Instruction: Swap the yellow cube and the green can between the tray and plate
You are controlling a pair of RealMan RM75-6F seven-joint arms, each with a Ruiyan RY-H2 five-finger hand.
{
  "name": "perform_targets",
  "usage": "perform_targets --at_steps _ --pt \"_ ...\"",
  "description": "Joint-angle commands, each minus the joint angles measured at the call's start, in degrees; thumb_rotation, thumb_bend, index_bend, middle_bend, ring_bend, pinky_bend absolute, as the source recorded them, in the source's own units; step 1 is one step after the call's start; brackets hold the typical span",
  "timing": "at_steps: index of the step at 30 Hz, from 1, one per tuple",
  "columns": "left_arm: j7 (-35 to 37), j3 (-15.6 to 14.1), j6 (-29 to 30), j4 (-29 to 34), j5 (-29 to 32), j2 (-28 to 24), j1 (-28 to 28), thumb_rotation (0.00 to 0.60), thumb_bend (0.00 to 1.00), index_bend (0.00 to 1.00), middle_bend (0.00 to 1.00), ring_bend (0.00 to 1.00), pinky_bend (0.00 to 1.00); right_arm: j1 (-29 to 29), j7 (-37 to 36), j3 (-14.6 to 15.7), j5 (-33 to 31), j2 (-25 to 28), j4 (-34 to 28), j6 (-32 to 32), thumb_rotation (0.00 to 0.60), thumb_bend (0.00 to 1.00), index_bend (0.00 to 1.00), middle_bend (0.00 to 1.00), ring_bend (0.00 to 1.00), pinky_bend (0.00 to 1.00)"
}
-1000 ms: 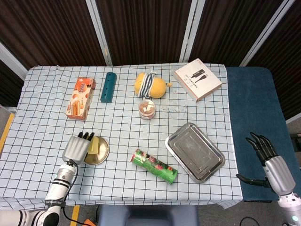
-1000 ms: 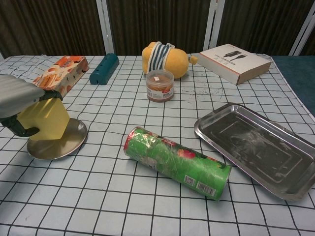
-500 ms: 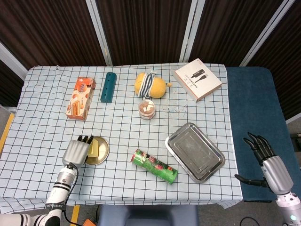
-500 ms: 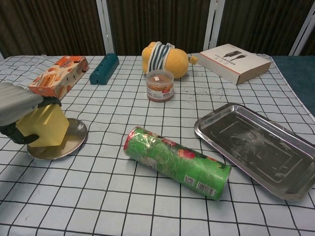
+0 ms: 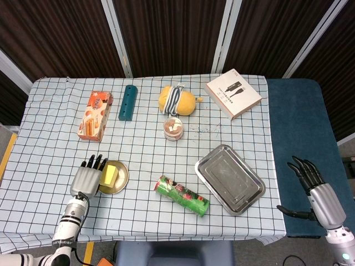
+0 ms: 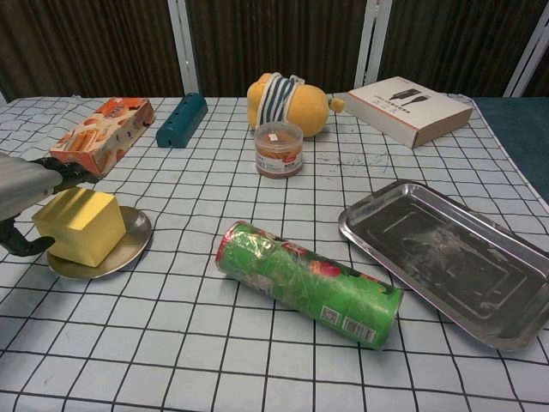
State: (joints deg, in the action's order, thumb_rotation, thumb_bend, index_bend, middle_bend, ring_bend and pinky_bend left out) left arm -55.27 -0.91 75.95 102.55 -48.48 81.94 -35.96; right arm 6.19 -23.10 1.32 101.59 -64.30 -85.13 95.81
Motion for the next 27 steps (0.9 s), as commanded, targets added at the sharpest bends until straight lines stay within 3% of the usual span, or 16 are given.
perform_targets --at_steps 1,8,12,18,23,27 --pt "0.22 0.34 -0.11 1.42 0.85 -0.95 0.35 0.600 0.39 0.00 0.00 0.00 0.17 -0.07 0.01 -0.01 0.00 -0.03 0.01 0.15 0.600 0.10 0.00 0.00 0.00 0.01" --pt "6.04 1.54 2.42 6.48 -1.01 -6.51 2.99 0.600 0.37 0.00 0.00 0.00 0.14 0.07 0.13 0.02 -0.08 -0.06 0.06 -0.22 0.600 0.10 0.00 0.00 0.00 0.01" --pt "18.90 2.13 7.38 5.70 -9.96 -10.21 7.90 0.600 0.36 0.00 0.00 0.00 0.12 0.27 0.90 0.22 -0.24 -0.13 -0.31 -1.16 0.600 0.10 0.00 0.00 0.00 0.01" --pt "42.96 -1.05 9.27 0.49 -22.93 -15.61 15.16 0.600 0.36 0.00 0.00 0.00 0.12 1.11 4.05 0.44 -1.18 -0.64 -1.48 -4.42 0.600 0.10 0.00 0.00 0.00 0.01" --pt "47.41 -1.99 15.24 -8.27 -27.80 -13.04 20.35 0.600 0.35 0.00 0.03 0.02 0.12 3.69 6.18 1.39 -1.12 0.92 -5.44 -10.56 0.600 0.10 0.00 0.00 0.00 0.01" --pt "45.74 -1.50 18.63 -14.61 -28.59 -9.00 23.52 0.600 0.36 0.00 0.07 0.05 0.12 7.52 8.62 1.37 -1.17 2.65 -10.87 -17.44 0.600 0.10 0.00 0.00 0.00 0.02"
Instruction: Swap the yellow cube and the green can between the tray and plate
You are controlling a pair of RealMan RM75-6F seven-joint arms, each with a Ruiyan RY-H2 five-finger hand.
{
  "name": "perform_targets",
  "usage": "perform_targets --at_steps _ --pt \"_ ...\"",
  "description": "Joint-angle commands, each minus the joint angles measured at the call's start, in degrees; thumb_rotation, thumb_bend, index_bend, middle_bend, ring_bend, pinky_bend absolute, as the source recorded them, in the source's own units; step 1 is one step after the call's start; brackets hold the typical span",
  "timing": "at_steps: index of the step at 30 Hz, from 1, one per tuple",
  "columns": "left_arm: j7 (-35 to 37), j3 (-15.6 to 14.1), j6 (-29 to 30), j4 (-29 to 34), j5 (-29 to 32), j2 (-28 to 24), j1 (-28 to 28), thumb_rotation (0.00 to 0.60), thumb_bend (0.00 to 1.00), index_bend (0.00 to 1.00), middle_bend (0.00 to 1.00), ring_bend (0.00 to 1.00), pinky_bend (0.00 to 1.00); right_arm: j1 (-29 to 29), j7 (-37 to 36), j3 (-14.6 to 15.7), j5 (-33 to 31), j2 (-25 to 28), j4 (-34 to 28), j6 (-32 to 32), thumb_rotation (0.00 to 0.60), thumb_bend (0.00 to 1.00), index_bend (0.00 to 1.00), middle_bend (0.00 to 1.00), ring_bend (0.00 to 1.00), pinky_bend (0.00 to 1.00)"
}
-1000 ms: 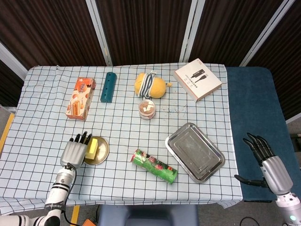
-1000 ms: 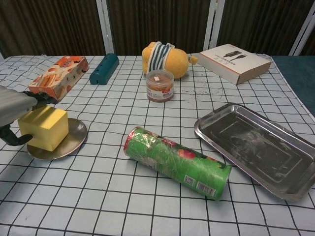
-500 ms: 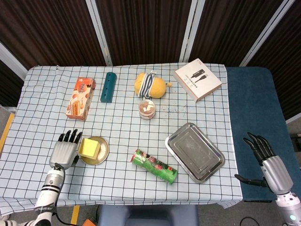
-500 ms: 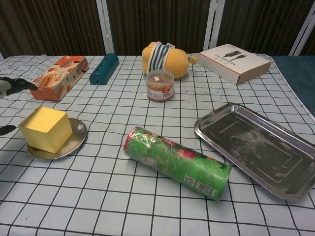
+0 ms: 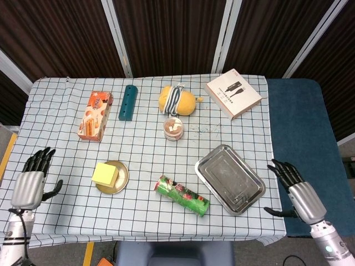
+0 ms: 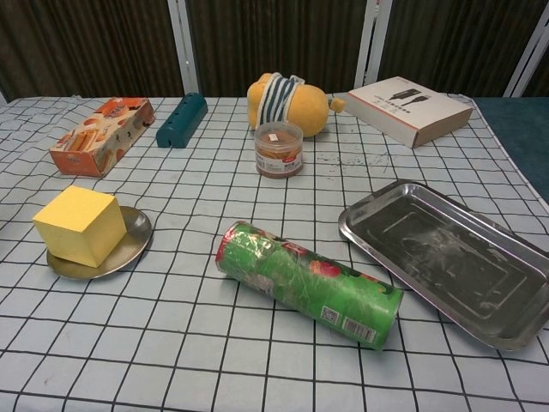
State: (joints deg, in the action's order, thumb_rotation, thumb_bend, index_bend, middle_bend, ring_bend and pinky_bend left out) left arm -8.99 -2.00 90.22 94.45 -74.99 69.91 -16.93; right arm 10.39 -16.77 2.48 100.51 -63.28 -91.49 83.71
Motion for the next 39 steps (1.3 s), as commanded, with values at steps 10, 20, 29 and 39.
perform_targets --at_steps 10,20,29,39 --pt "-1.43 0.59 0.63 -6.03 -1.88 1.58 5.90 0.600 0.36 0.09 0.10 0.07 0.12 13.55 13.82 -4.45 -6.57 2.42 -18.96 -21.54 0.600 0.10 0.00 0.00 0.00 0.20" --pt "-2.46 0.89 -2.88 -3.06 -2.20 -1.28 6.62 0.600 0.37 0.11 0.10 0.07 0.12 23.67 37.95 -11.52 -31.22 -6.90 -25.65 -30.90 0.600 0.10 0.04 0.15 0.14 0.38" --pt "-4.48 2.04 -4.55 -2.56 -1.47 -1.42 7.13 0.600 0.37 0.16 0.11 0.09 0.12 31.81 52.99 -11.77 -48.27 -17.24 -25.74 -28.28 0.600 0.10 0.08 0.17 0.19 0.38" --pt "-3.74 2.97 -6.13 -1.92 -1.39 -2.17 7.65 0.600 0.37 0.16 0.11 0.09 0.12 37.75 61.97 -10.77 -60.51 -24.05 -23.64 -22.67 0.600 0.10 0.13 0.20 0.21 0.38"
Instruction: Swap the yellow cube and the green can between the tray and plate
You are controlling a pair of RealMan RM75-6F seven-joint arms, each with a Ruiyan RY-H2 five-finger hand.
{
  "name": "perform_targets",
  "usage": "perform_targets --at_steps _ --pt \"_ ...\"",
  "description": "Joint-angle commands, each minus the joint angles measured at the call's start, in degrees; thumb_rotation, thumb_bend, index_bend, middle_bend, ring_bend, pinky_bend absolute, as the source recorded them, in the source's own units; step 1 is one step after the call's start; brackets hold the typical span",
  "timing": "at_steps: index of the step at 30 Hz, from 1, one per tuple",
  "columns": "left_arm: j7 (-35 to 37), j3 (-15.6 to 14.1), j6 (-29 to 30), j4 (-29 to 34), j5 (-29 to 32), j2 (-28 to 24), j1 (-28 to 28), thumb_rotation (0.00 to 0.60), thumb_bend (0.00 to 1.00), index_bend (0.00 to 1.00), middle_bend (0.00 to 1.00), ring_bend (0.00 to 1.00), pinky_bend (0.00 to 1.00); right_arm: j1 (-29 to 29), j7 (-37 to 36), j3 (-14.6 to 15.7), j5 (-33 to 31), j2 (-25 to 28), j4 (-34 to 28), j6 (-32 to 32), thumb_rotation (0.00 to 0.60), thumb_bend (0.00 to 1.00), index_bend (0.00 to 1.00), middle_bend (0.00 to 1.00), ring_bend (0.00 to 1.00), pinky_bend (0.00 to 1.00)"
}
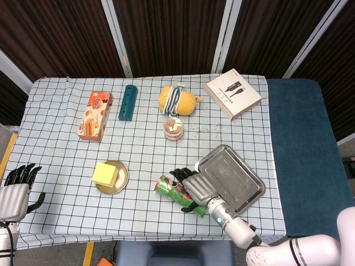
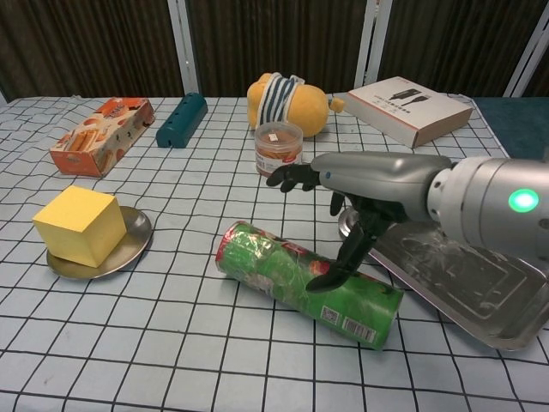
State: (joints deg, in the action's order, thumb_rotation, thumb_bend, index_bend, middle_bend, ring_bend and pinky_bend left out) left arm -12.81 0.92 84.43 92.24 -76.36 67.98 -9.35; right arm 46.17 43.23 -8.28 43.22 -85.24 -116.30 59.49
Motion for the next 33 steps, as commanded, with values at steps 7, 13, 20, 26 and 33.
perform_targets --at_steps 7,13,20,26,33 --pt "1.26 0.18 -1.49 0.89 -0.67 -1.15 0.26 0.600 0.37 0.16 0.11 0.09 0.12 6.11 5.00 -1.39 -10.68 -6.12 4.05 3.67 0.600 0.10 0.17 0.22 0.24 0.38" --pt "2.14 0.58 -2.41 1.12 -0.38 -1.73 0.44 0.600 0.37 0.16 0.11 0.09 0.12 8.37 6.25 -1.68 -14.53 -9.05 7.00 5.23 0.600 0.10 0.24 0.27 0.30 0.39" --pt "3.42 0.83 -3.12 1.25 -0.86 -2.34 0.56 0.600 0.37 0.17 0.12 0.09 0.12 9.98 6.54 -1.52 -17.13 -11.06 10.07 5.36 0.600 0.10 0.32 0.31 0.38 0.43" --pt "3.85 0.90 -3.71 1.43 -1.15 -2.60 0.64 0.600 0.37 0.17 0.12 0.09 0.12 10.72 7.11 -0.66 -18.06 -11.73 11.36 5.85 0.600 0.10 0.39 0.35 0.46 0.48" --pt "4.37 1.18 -3.96 1.48 -1.27 -2.79 0.83 0.600 0.37 0.17 0.12 0.09 0.12 11.38 7.99 -0.01 -18.83 -12.14 12.22 6.78 0.600 0.10 0.44 0.40 0.53 0.55"
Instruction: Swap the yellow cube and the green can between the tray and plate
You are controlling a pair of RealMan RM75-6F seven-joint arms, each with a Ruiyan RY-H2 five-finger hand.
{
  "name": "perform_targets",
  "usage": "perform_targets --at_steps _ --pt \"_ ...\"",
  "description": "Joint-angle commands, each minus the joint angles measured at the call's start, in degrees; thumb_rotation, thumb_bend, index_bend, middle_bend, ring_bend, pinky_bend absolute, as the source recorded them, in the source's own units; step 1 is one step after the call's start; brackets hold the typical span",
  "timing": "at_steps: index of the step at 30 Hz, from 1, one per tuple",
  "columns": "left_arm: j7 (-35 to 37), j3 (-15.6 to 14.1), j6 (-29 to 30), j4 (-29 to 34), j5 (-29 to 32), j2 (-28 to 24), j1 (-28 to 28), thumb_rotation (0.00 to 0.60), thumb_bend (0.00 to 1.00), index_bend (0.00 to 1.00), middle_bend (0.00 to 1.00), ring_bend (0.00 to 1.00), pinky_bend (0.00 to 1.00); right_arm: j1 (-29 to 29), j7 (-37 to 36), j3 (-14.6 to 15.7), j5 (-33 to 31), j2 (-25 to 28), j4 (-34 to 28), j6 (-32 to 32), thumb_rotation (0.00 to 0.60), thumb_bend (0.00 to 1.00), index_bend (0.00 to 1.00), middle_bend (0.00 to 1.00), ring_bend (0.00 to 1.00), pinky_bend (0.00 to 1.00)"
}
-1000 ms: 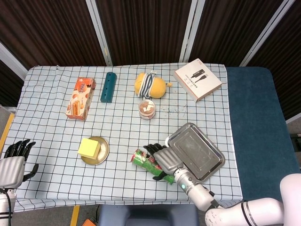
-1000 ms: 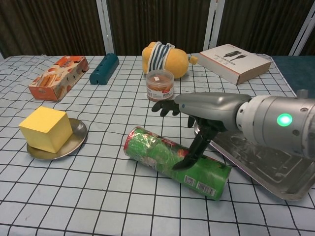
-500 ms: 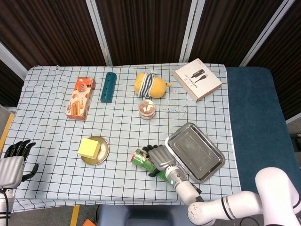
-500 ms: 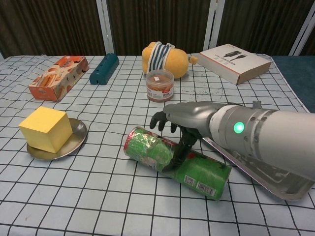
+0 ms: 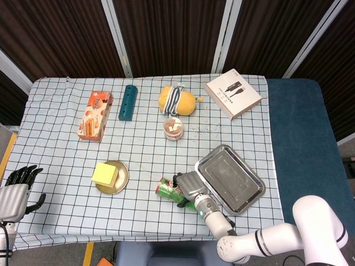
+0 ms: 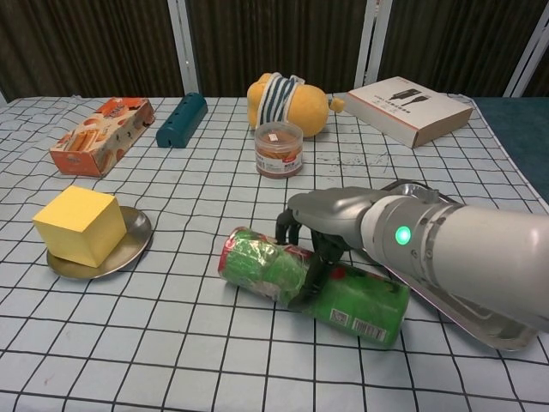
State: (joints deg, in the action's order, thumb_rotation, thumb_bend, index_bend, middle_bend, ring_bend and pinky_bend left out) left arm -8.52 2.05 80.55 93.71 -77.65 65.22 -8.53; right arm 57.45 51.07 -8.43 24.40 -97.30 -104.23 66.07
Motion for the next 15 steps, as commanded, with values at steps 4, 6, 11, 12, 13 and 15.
perform_targets --at_steps 4,6,11,12,13,15 --pt "0.27 0.22 -0.36 0.00 0.09 -0.12 0.03 0.600 0.37 0.17 0.12 0.09 0.12 0.07 0.45 0.73 1.32 -0.61 0.86 1.56 0.600 0.17 0.52 0.46 0.61 0.64" --pt "0.45 0.27 -0.52 0.03 0.13 -0.19 0.06 0.600 0.37 0.17 0.12 0.09 0.12 -0.22 0.06 0.85 2.40 -0.96 1.18 2.35 0.600 0.27 0.57 0.51 0.65 0.69" --pt "0.69 0.42 -0.68 0.13 0.15 -0.32 0.15 0.600 0.37 0.17 0.12 0.09 0.12 -1.37 -1.89 0.76 5.43 -0.61 1.06 3.40 0.600 0.42 0.66 0.58 0.73 0.75" --pt "0.72 0.44 -0.77 0.17 0.18 -0.35 0.16 0.600 0.37 0.17 0.12 0.09 0.12 -1.72 -2.50 0.65 6.08 -0.16 0.69 3.50 0.600 0.44 0.68 0.60 0.74 0.75" --pt "0.74 0.46 -0.86 0.20 0.19 -0.38 0.15 0.600 0.37 0.17 0.12 0.09 0.12 -1.98 -2.96 0.52 6.53 0.32 0.29 3.52 0.600 0.45 0.69 0.60 0.74 0.76" --pt "0.77 0.44 -1.08 0.29 0.20 -0.48 0.13 0.600 0.37 0.17 0.12 0.09 0.12 -2.59 -3.97 0.30 7.57 1.61 -0.83 3.66 0.600 0.47 0.70 0.61 0.75 0.76"
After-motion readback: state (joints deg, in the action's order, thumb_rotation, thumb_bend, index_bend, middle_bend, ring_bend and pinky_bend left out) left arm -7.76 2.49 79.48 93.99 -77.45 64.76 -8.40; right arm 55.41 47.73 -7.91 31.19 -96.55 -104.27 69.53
